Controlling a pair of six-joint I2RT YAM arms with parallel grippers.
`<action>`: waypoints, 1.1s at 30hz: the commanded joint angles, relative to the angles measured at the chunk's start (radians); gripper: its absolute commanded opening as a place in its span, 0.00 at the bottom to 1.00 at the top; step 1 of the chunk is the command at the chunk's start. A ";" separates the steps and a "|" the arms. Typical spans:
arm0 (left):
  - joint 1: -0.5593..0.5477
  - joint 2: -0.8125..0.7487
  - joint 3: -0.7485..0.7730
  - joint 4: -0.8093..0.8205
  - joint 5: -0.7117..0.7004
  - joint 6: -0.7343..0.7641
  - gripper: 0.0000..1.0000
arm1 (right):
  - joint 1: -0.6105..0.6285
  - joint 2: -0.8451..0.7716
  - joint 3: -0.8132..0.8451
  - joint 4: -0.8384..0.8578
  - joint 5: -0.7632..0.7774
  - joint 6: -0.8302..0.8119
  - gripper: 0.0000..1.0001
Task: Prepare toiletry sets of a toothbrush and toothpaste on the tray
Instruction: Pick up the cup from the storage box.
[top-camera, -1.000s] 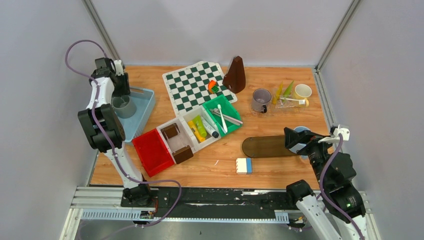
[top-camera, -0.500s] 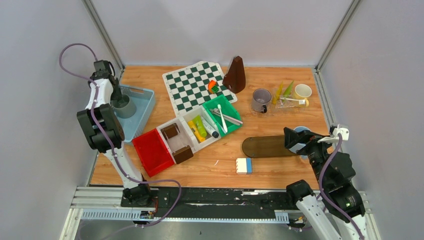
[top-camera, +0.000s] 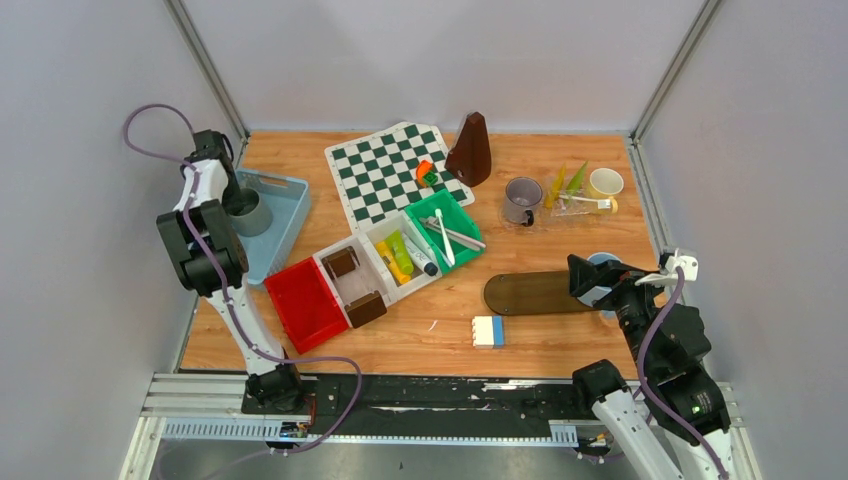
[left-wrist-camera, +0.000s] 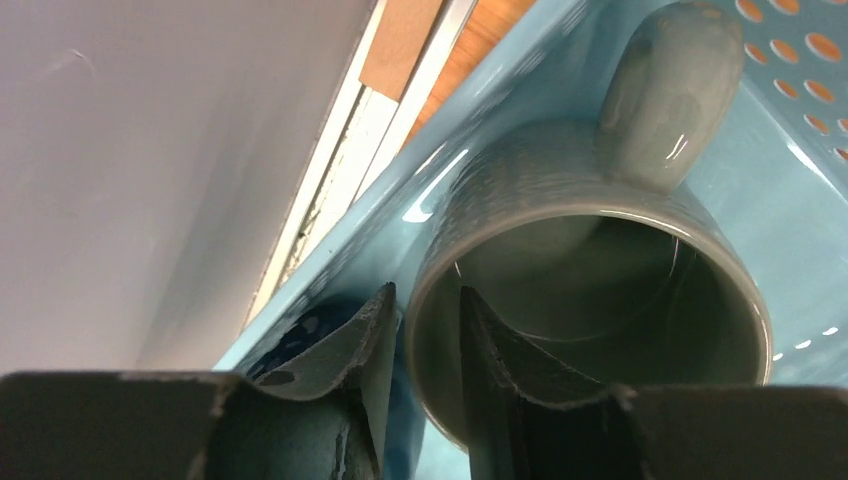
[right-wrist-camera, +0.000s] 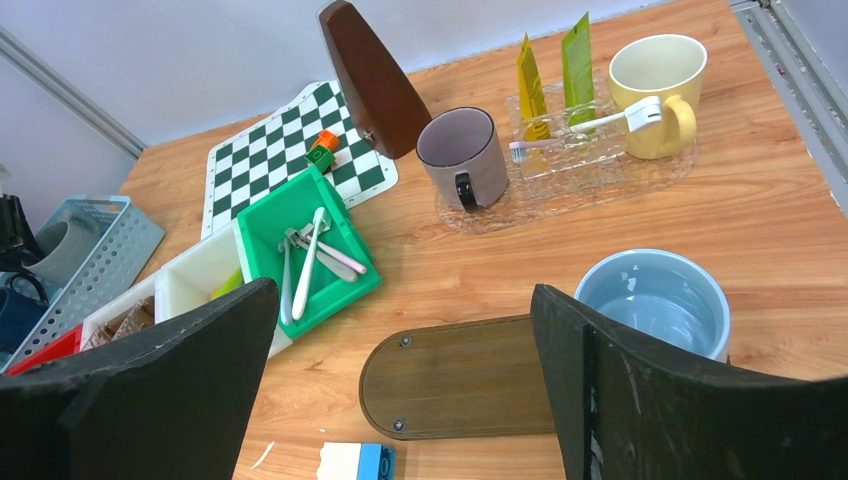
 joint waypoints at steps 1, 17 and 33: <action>0.014 0.017 0.053 -0.033 0.020 -0.030 0.34 | 0.007 0.002 -0.001 0.043 0.013 -0.010 1.00; 0.015 -0.117 0.031 -0.054 0.127 0.124 0.00 | 0.007 0.004 0.002 0.050 -0.020 -0.014 1.00; -0.045 -0.376 0.016 -0.095 0.261 0.084 0.00 | 0.007 0.191 0.201 -0.017 -0.328 -0.114 1.00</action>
